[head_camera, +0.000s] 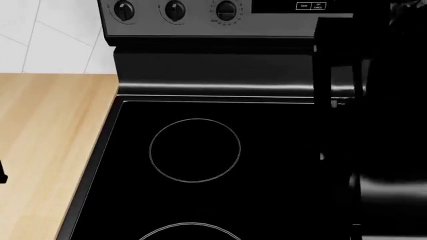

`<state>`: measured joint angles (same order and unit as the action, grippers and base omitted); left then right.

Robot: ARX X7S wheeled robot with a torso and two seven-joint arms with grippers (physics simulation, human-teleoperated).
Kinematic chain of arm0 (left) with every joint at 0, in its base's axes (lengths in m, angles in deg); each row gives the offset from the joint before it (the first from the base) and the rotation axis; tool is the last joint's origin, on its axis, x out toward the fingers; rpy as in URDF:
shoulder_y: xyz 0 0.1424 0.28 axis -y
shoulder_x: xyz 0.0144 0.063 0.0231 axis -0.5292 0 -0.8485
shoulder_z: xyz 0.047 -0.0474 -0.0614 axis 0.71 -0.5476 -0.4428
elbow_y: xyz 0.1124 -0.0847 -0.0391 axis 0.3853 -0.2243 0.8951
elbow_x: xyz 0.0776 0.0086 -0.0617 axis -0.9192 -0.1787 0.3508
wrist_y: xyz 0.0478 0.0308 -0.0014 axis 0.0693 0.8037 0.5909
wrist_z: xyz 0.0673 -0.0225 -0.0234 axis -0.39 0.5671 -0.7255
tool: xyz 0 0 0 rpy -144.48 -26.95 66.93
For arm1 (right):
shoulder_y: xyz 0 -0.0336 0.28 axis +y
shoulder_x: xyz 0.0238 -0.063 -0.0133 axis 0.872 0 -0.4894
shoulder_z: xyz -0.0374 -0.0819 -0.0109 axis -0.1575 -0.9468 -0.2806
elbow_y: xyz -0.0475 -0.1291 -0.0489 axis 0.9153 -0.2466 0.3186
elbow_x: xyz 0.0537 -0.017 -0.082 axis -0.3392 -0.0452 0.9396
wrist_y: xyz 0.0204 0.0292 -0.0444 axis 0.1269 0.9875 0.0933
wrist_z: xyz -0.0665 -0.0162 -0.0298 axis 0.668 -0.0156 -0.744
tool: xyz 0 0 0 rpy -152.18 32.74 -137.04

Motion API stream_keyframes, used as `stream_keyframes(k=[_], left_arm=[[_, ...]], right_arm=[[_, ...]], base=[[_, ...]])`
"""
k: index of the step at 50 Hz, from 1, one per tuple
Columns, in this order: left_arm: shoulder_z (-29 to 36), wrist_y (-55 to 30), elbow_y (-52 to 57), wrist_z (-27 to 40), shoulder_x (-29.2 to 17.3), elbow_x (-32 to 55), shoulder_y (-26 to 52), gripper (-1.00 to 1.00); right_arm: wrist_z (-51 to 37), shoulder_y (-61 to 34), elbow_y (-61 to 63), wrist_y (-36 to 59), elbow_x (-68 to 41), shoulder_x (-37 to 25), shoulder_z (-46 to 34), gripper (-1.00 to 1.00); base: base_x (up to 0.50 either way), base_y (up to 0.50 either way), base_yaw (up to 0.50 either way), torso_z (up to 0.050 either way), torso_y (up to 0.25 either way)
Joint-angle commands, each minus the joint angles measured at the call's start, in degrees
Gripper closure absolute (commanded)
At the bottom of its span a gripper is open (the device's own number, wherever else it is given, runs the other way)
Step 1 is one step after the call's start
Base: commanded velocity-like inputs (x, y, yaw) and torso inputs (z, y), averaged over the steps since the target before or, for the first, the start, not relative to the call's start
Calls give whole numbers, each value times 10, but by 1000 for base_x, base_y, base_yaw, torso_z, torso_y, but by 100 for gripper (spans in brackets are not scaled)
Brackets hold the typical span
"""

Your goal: Pick the chicken breast from the counter and place it in the microwave.

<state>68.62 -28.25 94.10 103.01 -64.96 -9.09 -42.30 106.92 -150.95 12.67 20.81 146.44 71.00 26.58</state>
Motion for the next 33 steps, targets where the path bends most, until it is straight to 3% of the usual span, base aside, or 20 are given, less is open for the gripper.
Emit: stream_keyframes(k=[1,33], left_arm=[[1,2,0,1,-2,-1,-3,-100],[2,8,-5,-3,-9,0,-11,-100]], right_arm=[[271,53,99,15,307,2,-10,-100],[271,220,260,15,392,2,-5,-100]], base=[[0,0,0,0,0],[0,0,0,0,0]])
